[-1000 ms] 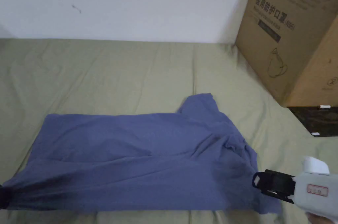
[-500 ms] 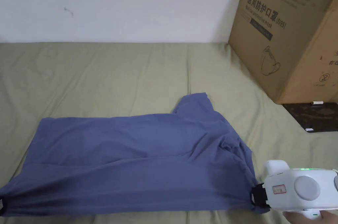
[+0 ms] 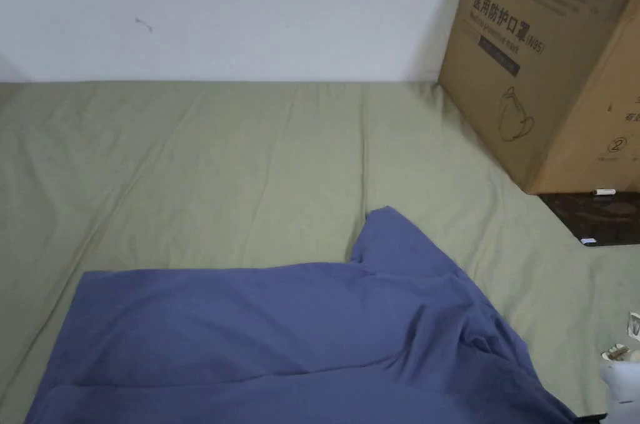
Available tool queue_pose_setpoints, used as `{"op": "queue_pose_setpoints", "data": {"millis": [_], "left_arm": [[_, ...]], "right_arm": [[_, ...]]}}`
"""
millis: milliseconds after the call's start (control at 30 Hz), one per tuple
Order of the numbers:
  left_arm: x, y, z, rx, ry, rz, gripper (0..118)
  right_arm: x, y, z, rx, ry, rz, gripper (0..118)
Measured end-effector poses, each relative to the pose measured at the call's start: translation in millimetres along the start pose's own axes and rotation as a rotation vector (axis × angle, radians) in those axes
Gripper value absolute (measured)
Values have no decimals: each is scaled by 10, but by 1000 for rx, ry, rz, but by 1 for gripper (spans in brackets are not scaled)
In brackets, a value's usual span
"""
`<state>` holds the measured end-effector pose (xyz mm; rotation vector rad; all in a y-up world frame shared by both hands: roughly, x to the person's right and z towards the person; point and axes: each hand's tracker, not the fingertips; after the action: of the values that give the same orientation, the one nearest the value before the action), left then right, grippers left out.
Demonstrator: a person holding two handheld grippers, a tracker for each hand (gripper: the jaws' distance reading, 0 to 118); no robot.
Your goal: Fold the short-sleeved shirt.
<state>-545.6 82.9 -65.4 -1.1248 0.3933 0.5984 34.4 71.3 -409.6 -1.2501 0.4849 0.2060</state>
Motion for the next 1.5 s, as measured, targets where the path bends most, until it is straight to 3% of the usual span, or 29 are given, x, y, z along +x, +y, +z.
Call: {"op": "queue_pose_setpoints", "data": {"millis": [67,100,133,200,233,267,300,333,367,400,433,600,667,700,733,767,800,933,1000,1033,1100,1167,1200,1300,1333,1500], "left_arm": [[-38,-60,-54,-11,-32,26,2],[-48,-84,-56,9,-44,36,7],[-74,-89,-66,15,-48,66,9],[-110,-59,-90,-26,-74,141,10],[-135,-52,-111,-61,-107,158,11],[-143,-62,-119,-62,-119,162,16],[-129,-72,-111,-34,-110,135,31],[-98,-73,-99,7,-101,90,77],[-67,-78,-96,22,-84,64,112],[-33,-82,-84,52,-53,50,118],[-1,-98,7,176,-66,15,111],[172,3,302,312,-50,11,112],[263,119,388,334,-31,-18,103],[318,165,420,343,-39,-56,88],[376,212,445,353,-46,-91,45],[433,256,454,370,-44,-110,10],[530,290,462,384,-45,-128,0],[605,670,257,320,-129,-93,0],[558,979,119,326,-108,-81,0],[472,1220,51,354,-2,-147,0],[372,1649,-192,325,6,-137,0],[256,2016,-446,295,0,-112,7],[261,2142,-559,294,19,-118,16],[193,2459,-964,242,43,-145,107],[211,2492,-1091,207,74,-157,118],[212,2511,-1527,107,96,-173,112]], "right_arm": [[4,-95,-54,20,27,-74,10],[6,-111,-66,38,15,-102,19],[1,-117,-76,44,-3,-103,37],[-46,-128,-70,51,-4,-87,46],[-59,-128,-59,59,-1,-83,56],[-77,-126,-50,68,-3,-77,75],[-148,-133,-43,80,-14,-66,97],[-173,-130,-31,100,-32,-47,116],[-196,-124,-1,129,-48,-28,118],[-223,-103,54,190,-61,-23,118],[-321,-121,112,218,-73,-5,118],[-615,49,403,380,-57,77,118],[-727,148,496,426,-38,81,111],[-802,219,529,458,-2,75,100],[-846,271,567,482,42,64,69],[-886,323,588,505,77,43,30],[-933,381,593,523,109,19,0],[-1107,616,498,508,206,0,0],[-1196,691,450,509,180,20,0],[-1225,715,419,504,175,42,0],[-1277,775,341,471,168,79,0],[-1294,796,247,432,150,99,0],[-1292,795,200,419,146,100,0],[-1280,792,107,378,143,91,0],[-1271,783,78,367,144,87,0],[-1145,852,-116,321,109,81,0]]}}
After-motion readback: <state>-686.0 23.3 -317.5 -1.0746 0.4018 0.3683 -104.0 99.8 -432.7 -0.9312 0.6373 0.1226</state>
